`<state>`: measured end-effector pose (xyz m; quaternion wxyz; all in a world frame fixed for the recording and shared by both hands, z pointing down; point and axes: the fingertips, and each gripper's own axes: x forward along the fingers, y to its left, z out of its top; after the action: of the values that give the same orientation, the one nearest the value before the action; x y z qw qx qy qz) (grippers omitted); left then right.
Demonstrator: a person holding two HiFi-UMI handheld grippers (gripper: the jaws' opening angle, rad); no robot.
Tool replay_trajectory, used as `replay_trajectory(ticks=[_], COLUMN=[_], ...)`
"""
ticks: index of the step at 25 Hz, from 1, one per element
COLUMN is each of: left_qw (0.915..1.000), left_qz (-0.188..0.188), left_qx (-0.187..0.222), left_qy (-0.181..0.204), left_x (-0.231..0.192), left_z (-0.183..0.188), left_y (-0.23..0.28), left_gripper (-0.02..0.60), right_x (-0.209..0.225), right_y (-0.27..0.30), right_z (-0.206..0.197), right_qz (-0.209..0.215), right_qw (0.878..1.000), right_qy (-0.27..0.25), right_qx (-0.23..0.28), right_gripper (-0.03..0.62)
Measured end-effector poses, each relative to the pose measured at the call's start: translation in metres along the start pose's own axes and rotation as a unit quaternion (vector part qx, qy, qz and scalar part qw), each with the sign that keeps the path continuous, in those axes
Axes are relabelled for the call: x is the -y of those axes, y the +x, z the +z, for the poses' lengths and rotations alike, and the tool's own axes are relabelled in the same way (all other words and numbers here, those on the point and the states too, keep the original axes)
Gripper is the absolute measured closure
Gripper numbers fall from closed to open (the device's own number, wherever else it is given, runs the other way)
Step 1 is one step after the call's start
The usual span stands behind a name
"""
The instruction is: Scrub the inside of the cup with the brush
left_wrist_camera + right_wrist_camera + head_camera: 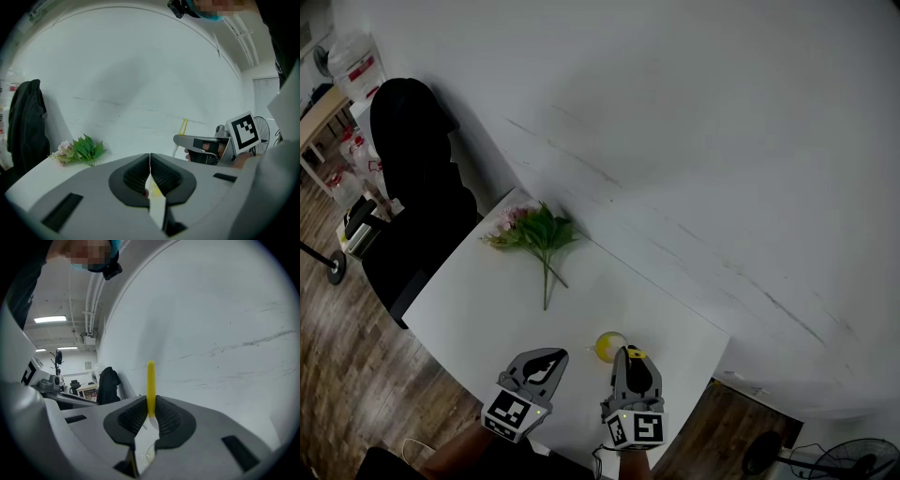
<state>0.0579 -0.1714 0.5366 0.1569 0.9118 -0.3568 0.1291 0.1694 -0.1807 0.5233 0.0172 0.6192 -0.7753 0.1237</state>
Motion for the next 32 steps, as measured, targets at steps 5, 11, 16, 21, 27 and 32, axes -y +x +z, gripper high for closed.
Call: replay_trajectory(ticks=[5,11,16,21,27,32], left_qw=[0.9999,0.9992,0.9979,0.9958,0.9927,0.9895], left_qz=[-0.003,-0.016,-0.028,-0.041,-0.055,-0.078], left_qx=[0.014,0.03,0.047,0.067,0.088,0.099], left_qy=[0.009,0.023,0.036,0.048,0.061,0.07], left_x=[0.003,0.011,0.02,0.031,0.04,0.05], left_z=[0.013,0.027,0.039,0.052,0.065,0.072], left_y=[-0.01,-0.026,-0.042,-0.059,-0.082,-0.099], left_gripper=[0.557,0.557,0.557,0.557,0.557,0.557], right_x=[-0.005,-0.015,-0.027,-0.041,-0.058,-0.069], right_y=[-0.01,-0.029,-0.049,-0.071,-0.099,-0.126], right_z=[0.015,0.042,0.062,0.081,0.098,0.105], right_qz=[-0.008,-0.024,-0.029,-0.04,-0.057,-0.082], right_qw=[1.0,0.999,0.997,0.994,0.99,0.987], right_qy=[-0.005,-0.013,-0.027,-0.037,-0.053,-0.063], right_qx=[0.016,0.042,0.071,0.094,0.116,0.126], right_gripper=[0.53,0.53,0.53,0.53,0.53,0.53])
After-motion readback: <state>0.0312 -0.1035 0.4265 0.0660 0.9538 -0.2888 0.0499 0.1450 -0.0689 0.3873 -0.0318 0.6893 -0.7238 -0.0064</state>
